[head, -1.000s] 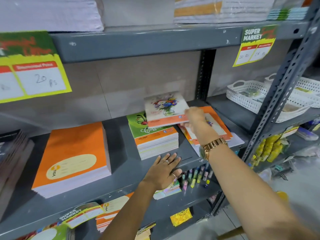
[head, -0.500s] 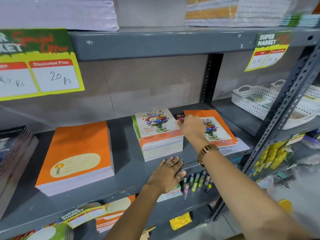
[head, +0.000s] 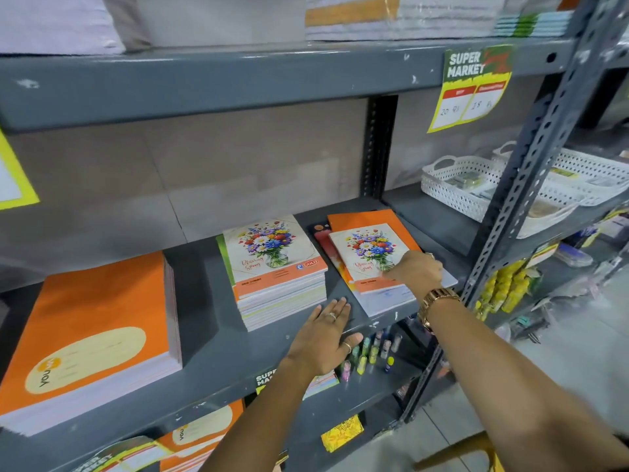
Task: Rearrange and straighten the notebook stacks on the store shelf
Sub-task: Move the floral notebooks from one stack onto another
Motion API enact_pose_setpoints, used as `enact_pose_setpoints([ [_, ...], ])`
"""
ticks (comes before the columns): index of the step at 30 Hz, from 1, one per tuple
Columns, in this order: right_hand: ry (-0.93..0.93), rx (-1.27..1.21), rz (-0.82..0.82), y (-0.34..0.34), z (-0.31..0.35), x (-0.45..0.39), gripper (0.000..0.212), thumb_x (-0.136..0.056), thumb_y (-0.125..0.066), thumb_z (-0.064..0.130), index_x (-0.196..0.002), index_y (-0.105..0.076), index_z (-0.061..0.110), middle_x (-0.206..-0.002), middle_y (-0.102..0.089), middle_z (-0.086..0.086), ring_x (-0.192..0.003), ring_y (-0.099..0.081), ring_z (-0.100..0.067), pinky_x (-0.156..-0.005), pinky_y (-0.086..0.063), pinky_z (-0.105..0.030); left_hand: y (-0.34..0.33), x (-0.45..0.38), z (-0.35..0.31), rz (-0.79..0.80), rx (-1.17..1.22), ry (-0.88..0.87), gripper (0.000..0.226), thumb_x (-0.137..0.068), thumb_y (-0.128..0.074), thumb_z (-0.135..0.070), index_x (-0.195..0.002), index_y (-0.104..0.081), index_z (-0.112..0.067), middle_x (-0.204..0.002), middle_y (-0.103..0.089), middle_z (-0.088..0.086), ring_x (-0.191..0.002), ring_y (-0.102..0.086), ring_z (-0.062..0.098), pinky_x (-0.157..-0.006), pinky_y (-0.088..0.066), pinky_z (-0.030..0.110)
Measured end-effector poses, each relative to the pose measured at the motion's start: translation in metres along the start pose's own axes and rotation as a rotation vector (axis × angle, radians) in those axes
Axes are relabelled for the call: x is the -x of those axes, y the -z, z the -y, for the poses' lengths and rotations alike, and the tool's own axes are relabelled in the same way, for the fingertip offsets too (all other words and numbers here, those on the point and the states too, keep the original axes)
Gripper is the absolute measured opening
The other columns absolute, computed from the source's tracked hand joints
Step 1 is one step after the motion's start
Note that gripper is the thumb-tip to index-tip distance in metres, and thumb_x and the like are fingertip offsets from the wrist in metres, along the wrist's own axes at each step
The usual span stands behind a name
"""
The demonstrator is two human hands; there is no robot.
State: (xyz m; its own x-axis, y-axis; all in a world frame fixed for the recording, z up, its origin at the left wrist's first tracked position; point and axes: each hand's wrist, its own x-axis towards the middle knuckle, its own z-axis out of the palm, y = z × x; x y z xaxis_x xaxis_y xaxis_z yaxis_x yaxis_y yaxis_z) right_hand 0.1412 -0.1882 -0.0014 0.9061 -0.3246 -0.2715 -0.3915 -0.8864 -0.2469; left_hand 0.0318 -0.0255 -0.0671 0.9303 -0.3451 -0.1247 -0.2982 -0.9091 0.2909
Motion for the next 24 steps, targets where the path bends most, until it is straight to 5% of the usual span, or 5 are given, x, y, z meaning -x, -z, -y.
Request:
enact_pose_setpoints([
  [6, -0.057, -0.020, 0.089, -0.001, 0.004, -0.012, 0.098, -0.069, -0.075, 0.053, -0.140, -0.030, 0.004, -0.144, -0.029, -0.020, -0.129, -0.035, -0.035, -0.100, -0.041, -0.043, -0.007, -0.004, 0.001, -0.015, -0.059, 0.014, 0.066, -0.097, -0.026, -0.045, -0.147, -0.002, -0.012, -0.159, 0.000, 0.005, -0.147, 0.003, 0.017, -0.120, 0.003, 0.032],
  [11, -0.143, -0.128, -0.007, 0.000, 0.006, -0.008, 0.100, -0.064, -0.082, 0.045, -0.137, -0.029, 0.003, -0.141, -0.028, -0.016, -0.128, -0.031, -0.028, -0.101, -0.039, -0.037, -0.006, -0.003, 0.001, -0.030, -0.051, 0.019, 0.065, -0.096, -0.027, -0.045, -0.147, -0.002, -0.012, -0.159, 0.000, 0.005, -0.147, 0.002, 0.017, -0.119, 0.005, 0.032],
  [17, -0.012, -0.414, -0.241, 0.018, 0.013, 0.007, 0.057, -0.086, -0.062, 0.008, -0.133, -0.031, -0.005, -0.142, -0.036, -0.023, -0.127, -0.044, -0.038, -0.100, -0.043, -0.043, -0.005, 0.009, 0.004, -0.019, -0.069, 0.004, 0.062, -0.097, -0.026, -0.042, -0.148, -0.002, -0.014, -0.159, 0.001, 0.002, -0.147, 0.004, 0.017, -0.119, 0.006, 0.032],
  [24, 0.267, -0.350, -0.494, 0.055, 0.052, 0.063, 0.037, -0.089, -0.056, 0.005, -0.122, -0.041, -0.003, -0.128, -0.054, -0.023, -0.117, -0.054, -0.040, -0.092, -0.046, -0.042, 0.000, 0.032, 0.014, 0.007, -0.052, 0.036, 0.062, -0.098, -0.025, -0.042, -0.148, -0.001, -0.014, -0.159, 0.003, 0.002, -0.147, 0.005, 0.017, -0.120, 0.004, 0.032],
])
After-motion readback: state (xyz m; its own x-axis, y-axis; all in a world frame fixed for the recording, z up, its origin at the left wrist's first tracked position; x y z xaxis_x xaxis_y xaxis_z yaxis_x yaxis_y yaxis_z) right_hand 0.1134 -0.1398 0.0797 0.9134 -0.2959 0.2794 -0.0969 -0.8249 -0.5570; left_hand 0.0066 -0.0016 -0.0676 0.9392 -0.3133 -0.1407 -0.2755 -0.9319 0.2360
